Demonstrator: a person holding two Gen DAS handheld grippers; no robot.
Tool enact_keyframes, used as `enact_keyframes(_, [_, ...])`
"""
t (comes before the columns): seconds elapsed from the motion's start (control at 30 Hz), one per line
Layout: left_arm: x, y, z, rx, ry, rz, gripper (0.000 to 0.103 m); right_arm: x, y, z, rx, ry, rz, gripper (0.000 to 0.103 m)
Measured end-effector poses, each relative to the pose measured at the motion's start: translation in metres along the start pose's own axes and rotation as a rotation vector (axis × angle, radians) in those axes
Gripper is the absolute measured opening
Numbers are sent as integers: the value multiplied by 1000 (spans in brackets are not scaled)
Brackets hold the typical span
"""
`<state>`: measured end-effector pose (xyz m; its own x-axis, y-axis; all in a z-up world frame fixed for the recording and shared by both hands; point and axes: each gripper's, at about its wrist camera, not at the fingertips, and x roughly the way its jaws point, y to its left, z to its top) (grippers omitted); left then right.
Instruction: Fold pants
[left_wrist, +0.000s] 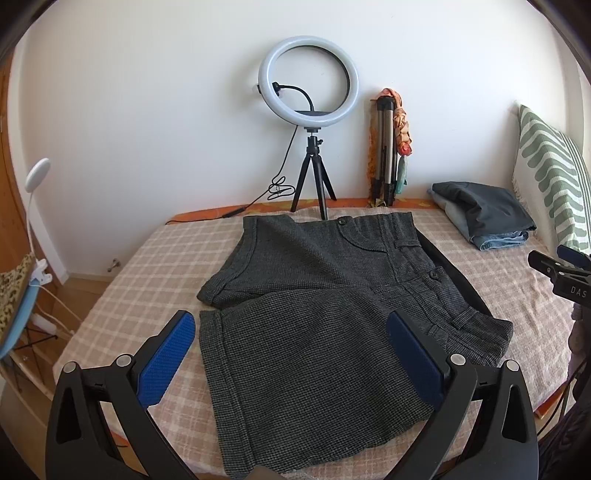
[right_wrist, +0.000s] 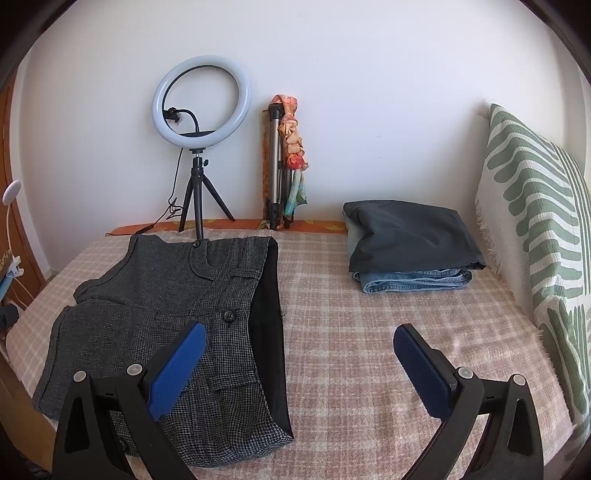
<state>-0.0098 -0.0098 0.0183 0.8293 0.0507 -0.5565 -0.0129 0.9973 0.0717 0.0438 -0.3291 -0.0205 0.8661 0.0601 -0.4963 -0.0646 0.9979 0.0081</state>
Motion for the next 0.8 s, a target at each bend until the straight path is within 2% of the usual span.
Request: enact_keyframes(0.8, [-1,-5,-3,15,1,-12,103,-2,-1,0,-2,-1,-4,103])
